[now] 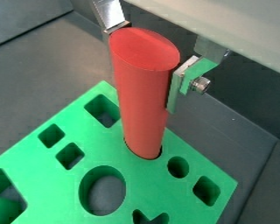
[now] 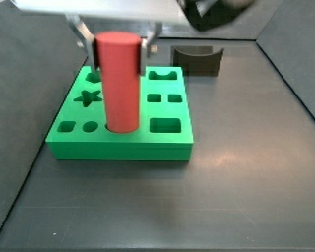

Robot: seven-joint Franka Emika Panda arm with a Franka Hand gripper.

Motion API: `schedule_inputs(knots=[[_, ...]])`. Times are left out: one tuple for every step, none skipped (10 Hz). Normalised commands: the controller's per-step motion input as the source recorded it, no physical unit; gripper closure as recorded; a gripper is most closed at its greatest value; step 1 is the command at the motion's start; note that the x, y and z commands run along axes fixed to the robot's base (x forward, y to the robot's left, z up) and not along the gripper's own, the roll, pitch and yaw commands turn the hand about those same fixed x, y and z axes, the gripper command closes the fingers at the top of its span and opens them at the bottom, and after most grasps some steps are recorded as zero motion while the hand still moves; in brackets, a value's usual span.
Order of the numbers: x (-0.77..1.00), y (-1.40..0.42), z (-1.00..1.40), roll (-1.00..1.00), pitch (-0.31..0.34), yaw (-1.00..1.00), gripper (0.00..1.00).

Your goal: Insert the oval object.

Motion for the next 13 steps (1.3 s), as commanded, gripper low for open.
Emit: schedule_inputs(knots=[[0.1,-0.11,-0.32,-0.06,-0.05,-0.15,1.0],[0.06,-0.12,-0.3,-0.07,-0.063,-0.16,1.0],[0.0,-0.06,-0.25,-0.05,-0.047,-0.11,1.0],[0.0,-0.04,-0.28,-0.05,-0.069,-0.05,1.0],[-0.03,-0.06,-0.32,-0.06,-0.104,-0.01,1.0],[-0.05,-0.09,-0.29,-0.07,-0.119,-0.01,1.0],[0.0,-0.13,-0.22,-0.09,-0.096,-0.02,1.0],[0.0,-0.11,-0.18,-0.1,-0.083,-0.03,1.0],[0.0,-0.07,-0.19,-0.09,-0.081,-0.04,1.0],[0.0,0.0,-0.26,-0.16,-0.057,0.0,1.0],[0.0,0.04,0.0,-0.06,0.0,0.0,1.0],[0.0,0.03,0.0,-0.04,0.0,0.0,1.0],[0.0,0.0,0.0,0.0,0.0,0.0,1.0]])
